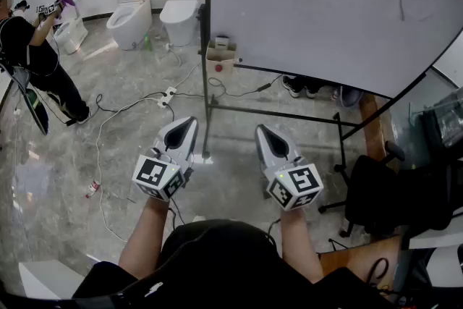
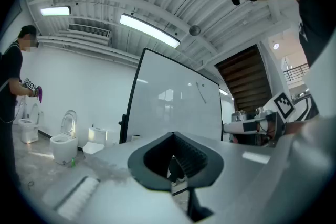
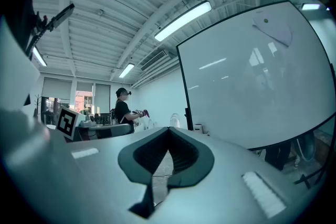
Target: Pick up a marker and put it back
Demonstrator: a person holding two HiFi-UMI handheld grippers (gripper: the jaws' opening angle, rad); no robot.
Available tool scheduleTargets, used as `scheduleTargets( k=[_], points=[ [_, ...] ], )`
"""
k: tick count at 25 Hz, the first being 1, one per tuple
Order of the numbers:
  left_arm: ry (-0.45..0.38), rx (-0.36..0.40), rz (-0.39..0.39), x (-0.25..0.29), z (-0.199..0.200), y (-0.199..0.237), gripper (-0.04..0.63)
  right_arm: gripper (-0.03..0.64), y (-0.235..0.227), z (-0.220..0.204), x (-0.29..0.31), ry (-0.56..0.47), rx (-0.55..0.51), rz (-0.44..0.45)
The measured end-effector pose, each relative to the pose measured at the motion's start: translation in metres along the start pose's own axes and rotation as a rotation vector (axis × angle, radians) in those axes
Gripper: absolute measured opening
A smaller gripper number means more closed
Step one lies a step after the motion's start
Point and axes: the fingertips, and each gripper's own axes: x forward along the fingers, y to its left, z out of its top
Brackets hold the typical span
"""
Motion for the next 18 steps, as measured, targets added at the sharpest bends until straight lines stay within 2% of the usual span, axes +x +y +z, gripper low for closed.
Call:
scheduleTargets(
  k=[18],
  points=[
    [0.002, 0.009, 0.024, 0.017, 0.002, -0.007, 0.006, 0.009, -0.019, -0.003, 0.007, 0.009, 0.030, 0.035]
  ],
)
